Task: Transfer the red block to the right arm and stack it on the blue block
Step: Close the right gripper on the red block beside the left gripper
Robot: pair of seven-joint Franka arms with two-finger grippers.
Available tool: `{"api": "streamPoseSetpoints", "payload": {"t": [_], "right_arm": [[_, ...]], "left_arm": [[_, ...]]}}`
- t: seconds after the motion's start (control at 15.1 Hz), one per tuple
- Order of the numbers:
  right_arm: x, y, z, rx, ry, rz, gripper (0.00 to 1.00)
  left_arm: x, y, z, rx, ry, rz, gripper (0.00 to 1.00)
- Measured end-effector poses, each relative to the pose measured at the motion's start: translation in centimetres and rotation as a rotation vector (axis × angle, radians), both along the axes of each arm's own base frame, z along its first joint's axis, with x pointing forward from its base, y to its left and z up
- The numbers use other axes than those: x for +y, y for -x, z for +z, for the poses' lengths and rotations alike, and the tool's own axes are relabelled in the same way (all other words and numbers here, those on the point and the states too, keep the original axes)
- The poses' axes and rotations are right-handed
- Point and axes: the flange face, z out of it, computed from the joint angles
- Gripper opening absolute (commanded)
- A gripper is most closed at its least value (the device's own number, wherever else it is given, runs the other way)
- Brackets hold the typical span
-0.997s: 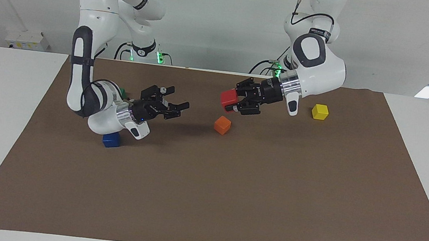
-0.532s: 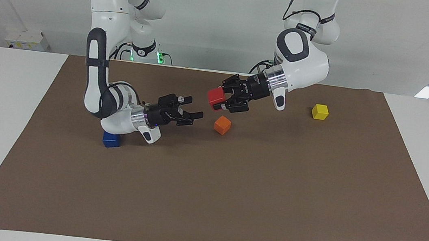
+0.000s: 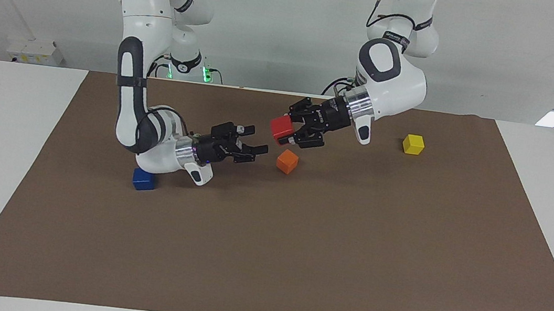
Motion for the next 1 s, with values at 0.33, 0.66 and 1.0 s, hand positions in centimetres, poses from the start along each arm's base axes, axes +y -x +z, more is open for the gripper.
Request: {"api": "streamPoseSetpoints", "payload": {"t": [0.33,0.66,1.0], "right_arm": [[1.4,-0.1,-0.5,-0.073,0.046,-0.053,1.00],[1.2,-0.2,-0.7,-0.124,0.065,-0.088,1.00],[1.5,-0.2,0.4,-0.127,0.059,-0.078,1.00]], "left_arm": [[0.1,0.0,-0.1,0.006,-0.003,0.010,0.00],[0.2,0.0,-0.4,0.010,-0.007,0.013,0.00],[0.2,0.1,-0.6,0.015,-0.010,0.013,0.00]]}}
